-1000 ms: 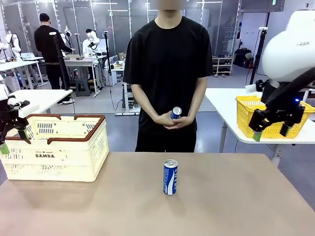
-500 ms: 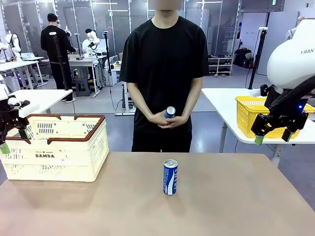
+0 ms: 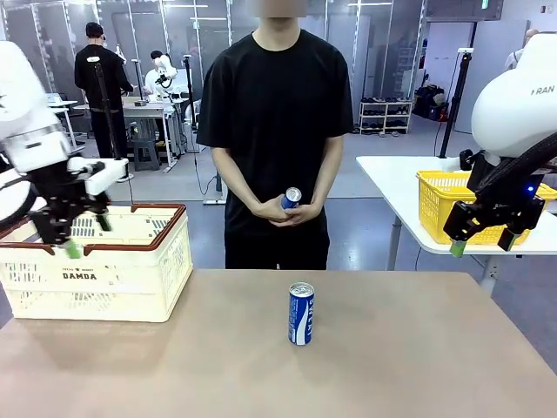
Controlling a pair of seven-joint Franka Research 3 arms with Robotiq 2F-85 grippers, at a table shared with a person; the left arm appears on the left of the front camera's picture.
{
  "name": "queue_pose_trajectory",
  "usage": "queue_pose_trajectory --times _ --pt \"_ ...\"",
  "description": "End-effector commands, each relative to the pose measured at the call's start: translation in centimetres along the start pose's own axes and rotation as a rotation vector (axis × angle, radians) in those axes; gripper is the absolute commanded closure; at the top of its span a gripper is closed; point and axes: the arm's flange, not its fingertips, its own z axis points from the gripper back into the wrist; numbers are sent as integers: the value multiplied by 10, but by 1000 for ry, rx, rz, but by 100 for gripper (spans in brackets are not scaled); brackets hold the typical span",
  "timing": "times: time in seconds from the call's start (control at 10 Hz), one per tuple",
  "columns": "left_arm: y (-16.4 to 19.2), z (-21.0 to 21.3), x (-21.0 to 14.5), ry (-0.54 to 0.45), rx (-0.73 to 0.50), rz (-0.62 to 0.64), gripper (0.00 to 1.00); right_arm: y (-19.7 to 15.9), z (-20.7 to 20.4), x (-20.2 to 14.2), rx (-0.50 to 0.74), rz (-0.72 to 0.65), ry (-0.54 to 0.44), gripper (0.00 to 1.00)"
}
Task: Place the drinks into the Shopping basket.
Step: Pick up one drink and place it into the Shopping basket.
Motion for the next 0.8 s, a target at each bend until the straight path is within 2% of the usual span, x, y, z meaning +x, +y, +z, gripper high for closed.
queue_pose_trajectory --times 0.0,0.2,0.7 --pt "8 -6 33 -64 11 -12 0 -1 3 0 -2 1 6 0" --pt "14 -12 66 -40 30 -30 0 -1 3 0 -2 1 6 0" --pt "7 -13 69 -49 5 -42 0 -1 3 0 -2 1 6 0"
